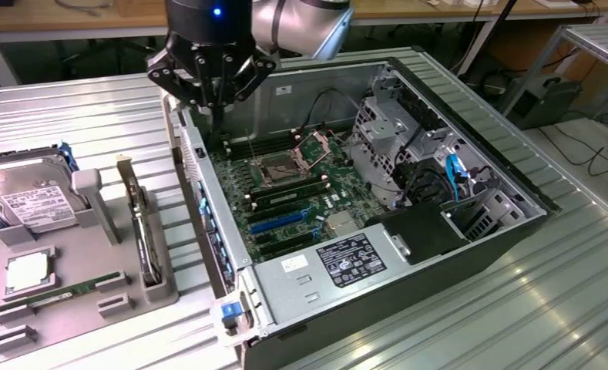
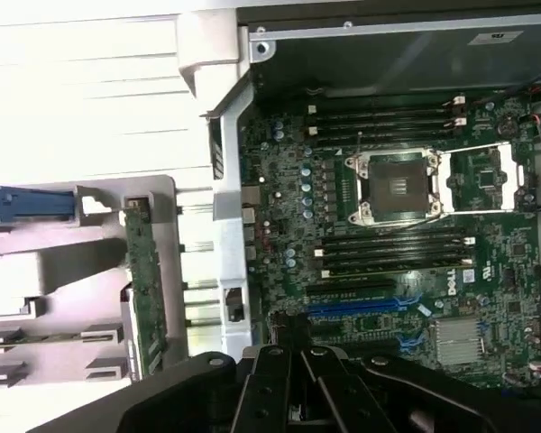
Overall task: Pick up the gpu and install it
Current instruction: 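Reach for the gpu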
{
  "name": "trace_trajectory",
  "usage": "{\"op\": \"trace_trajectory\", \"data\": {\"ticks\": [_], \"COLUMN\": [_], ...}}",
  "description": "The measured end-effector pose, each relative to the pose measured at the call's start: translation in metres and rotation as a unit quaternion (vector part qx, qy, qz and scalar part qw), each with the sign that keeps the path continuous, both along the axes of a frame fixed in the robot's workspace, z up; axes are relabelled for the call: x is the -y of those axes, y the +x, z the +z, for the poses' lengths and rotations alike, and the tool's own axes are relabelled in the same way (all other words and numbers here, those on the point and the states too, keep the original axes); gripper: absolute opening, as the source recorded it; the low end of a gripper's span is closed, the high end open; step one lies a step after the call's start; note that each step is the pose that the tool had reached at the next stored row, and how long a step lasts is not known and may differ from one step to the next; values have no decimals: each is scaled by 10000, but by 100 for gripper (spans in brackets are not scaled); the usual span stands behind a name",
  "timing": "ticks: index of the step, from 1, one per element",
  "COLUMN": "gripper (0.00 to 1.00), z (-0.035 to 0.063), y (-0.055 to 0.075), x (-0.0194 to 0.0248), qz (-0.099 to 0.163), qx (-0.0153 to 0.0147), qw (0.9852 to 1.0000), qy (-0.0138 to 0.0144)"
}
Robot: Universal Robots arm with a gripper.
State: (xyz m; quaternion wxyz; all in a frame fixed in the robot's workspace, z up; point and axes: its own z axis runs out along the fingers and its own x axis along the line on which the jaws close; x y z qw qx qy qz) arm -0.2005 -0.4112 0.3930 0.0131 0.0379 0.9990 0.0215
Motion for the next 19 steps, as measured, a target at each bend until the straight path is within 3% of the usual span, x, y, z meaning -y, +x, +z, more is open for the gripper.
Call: {"op": "trace_trajectory", "data": {"ticks": [2,3,5,19], "gripper": [11,11,11,11], "z": [-6,-19,-39,-217], "y": [-170,-322,-442,-1027], "x": [9,23,33,105], "qz": [0,1,0,1], "qx": [0,-3,-8,-68], "qw": [10000,10000,10000,9999], "qy": [-8,-15,-24,-92]}}
